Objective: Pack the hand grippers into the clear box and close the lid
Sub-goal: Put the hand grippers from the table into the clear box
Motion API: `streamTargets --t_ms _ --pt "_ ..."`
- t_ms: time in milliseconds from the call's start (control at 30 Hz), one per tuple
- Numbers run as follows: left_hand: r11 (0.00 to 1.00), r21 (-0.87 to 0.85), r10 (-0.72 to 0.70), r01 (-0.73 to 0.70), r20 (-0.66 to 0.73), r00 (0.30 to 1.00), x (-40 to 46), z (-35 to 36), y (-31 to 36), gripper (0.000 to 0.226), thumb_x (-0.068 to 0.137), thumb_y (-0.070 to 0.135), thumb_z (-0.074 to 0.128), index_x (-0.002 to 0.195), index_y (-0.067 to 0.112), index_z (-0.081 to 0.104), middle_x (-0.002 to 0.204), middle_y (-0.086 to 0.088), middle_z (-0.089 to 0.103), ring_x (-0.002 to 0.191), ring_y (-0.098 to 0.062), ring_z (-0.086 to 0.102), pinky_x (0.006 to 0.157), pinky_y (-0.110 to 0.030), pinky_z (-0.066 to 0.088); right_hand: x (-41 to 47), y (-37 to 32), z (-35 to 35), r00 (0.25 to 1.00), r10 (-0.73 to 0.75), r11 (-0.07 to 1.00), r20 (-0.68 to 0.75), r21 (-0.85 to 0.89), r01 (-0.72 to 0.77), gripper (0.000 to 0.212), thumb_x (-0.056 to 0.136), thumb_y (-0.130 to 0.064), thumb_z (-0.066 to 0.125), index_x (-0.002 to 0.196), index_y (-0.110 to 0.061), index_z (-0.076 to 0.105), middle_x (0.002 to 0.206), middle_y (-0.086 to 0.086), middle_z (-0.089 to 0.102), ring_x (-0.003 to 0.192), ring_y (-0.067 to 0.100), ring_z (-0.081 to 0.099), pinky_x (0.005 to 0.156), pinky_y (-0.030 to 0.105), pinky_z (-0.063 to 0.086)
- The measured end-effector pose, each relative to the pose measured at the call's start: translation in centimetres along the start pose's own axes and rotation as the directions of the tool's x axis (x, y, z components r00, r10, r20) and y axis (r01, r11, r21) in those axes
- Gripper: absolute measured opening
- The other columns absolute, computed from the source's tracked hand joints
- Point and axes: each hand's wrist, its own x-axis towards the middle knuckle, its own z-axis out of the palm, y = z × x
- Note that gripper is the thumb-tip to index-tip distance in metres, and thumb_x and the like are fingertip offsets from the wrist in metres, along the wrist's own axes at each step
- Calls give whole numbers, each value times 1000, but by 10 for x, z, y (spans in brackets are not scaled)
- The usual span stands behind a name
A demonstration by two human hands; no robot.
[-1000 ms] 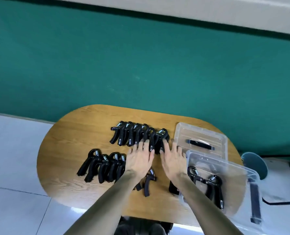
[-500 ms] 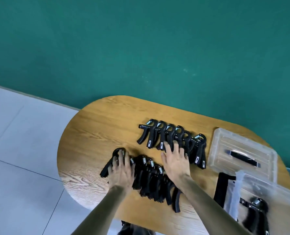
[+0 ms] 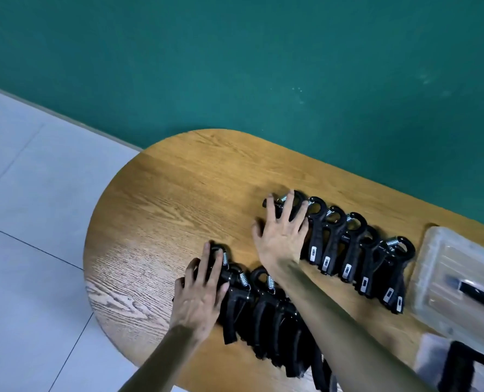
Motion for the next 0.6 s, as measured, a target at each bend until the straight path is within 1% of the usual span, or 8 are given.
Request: streamTargets --t_ms 100,167,233,300,400,467,533,600 --pt "1000 1 23 -23 -91 996 4 6 -5 66 106 58 11 157 33 -21 164 7 -33 136 -34 41 107 -51 42 14 -6 14 998 59 997 -3 -45 -59 76 97 -53 38 157 -27 0 161 18 -22 144 54 -13 117 63 15" --pt "999 24 26 -24 -116 993 4 7 -7 67 105 58 11 159 31 -18 166 4 -29 123 -28 46 98 -46 47 16 -7 19 996 85 993 -2 -78 -85 79 96 -43 47 157 -27 0 160 18 -24 143 56 -13 116 63 19" --pt "999 46 32 -28 -97 995 5 7 -8 67 105 56 11 157 30 -22 164 2 -32 120 -25 45 97 -42 45 13 -9 22 997 78 995 -13 -62 -79 82 94 -29 54 158 -25 3 161 16 -22 143 56 -13 114 61 27" --pt "998 45 38 -35 -69 997 5 3 -7 67 106 52 13 154 31 -29 161 1 -38 121 -23 42 100 -40 43 11 -10 23 998 64 997 -23 -32 -65 82 90 -13 55 158 -24 9 163 14 -17 143 56 -10 109 60 37" --pt "996 70 48 -47 -8 999 4 -4 -1 69 104 44 13 145 35 -43 155 0 -48 125 -21 36 105 -37 38 12 -13 24 993 95 995 -72 -15 -96 83 82 3 59 154 -25 29 165 14 -2 143 57 1 100 58 44" --pt "995 89 47 -49 22 999 5 -9 3 71 104 39 14 141 36 -47 152 -1 -51 126 -20 34 107 -38 36 14 -16 25 987 121 993 -102 18 -120 87 77 12 60 151 -27 36 165 12 4 143 54 4 98 57 43" --pt "995 94 37 -40 34 999 4 -12 6 73 106 37 16 139 36 -49 151 -1 -52 128 -21 32 110 -40 35 15 -17 25 985 133 989 -110 86 -124 92 75 21 53 151 -27 34 166 10 3 145 51 2 102 57 38" --pt "996 87 27 -28 19 999 2 -15 7 73 105 37 16 140 35 -48 152 -1 -52 130 -22 31 111 -41 34 13 -16 23 984 119 989 -130 108 -105 93 75 22 51 152 -27 33 166 8 2 146 47 5 105 56 36"
